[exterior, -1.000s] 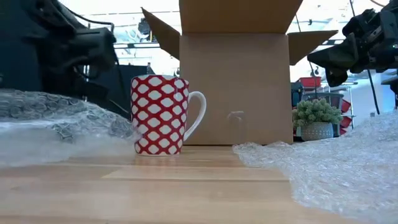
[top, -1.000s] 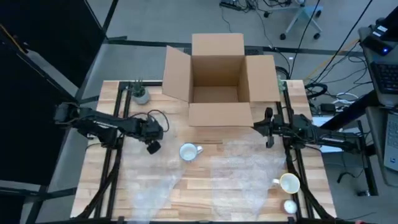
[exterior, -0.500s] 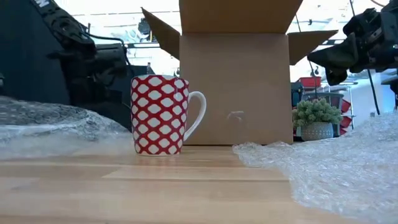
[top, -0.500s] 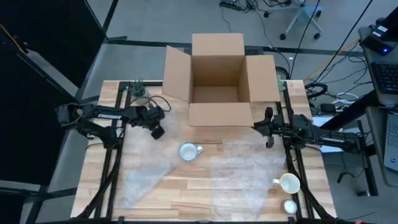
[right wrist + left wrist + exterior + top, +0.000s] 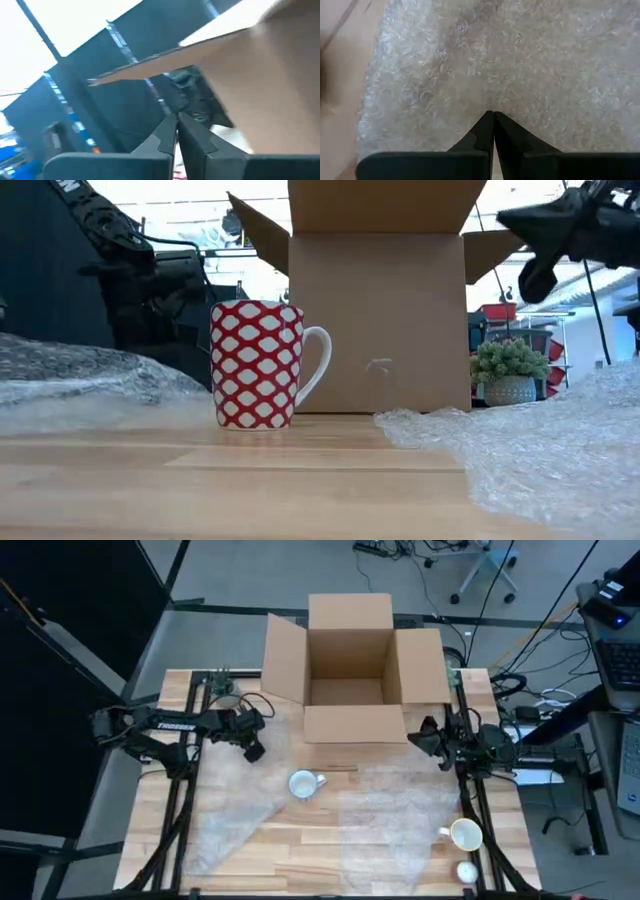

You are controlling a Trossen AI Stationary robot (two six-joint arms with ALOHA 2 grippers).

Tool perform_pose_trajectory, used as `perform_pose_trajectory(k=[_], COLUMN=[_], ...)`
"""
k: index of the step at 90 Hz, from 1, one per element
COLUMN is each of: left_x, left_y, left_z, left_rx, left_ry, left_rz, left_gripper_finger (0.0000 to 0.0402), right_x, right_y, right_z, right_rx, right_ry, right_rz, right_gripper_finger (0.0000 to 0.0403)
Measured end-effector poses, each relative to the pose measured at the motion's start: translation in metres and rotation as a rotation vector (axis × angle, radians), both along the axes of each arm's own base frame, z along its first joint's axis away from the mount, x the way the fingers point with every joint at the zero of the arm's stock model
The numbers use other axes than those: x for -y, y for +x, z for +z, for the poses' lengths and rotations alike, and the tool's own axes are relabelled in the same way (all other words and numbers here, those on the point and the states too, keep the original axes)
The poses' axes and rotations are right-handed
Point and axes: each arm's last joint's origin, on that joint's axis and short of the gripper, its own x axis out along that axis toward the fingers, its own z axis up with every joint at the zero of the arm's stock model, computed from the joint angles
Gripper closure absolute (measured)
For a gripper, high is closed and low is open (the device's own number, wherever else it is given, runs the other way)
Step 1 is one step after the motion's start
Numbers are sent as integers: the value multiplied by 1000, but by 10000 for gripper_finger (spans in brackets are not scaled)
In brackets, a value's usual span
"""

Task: Wrap mug
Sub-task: Wrap the red patterned mug with the left transparent bubble wrap

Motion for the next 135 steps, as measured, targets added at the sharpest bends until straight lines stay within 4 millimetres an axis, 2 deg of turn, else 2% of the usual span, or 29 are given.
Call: perform_pose_trajectory(k=[15,36,54,71,84,98,118,135], left_x=[0,0,0,0,0,0,-1,0], left_y=[0,0,0,0,1,1,3,4], left_z=[0,0,0,0,0,1,1,1], left_rx=[3,4,2,-1,1,2,15,28], left_ry=[-4,-5,-4,1,2,7,14,-3], left_rz=[4,3,-2,-23,-30,-50,-65,-73], left_gripper_finger=[402,402,402,402,402,402,402,401], right_x=[-25,-74,-110,-134,-151,-167,-164,-158], right_y=[32,100,161,214,251,292,346,379], right_z=[26,77,95,84,75,64,47,34], right_rx=[-128,-226,-413,-529,-588,-701,-796,-803], right_ry=[-145,-450,-617,-698,-706,-792,-805,-785], right_rz=[19,107,94,33,49,72,50,21], right_gripper_finger=[402,403,403,403,403,403,403,393])
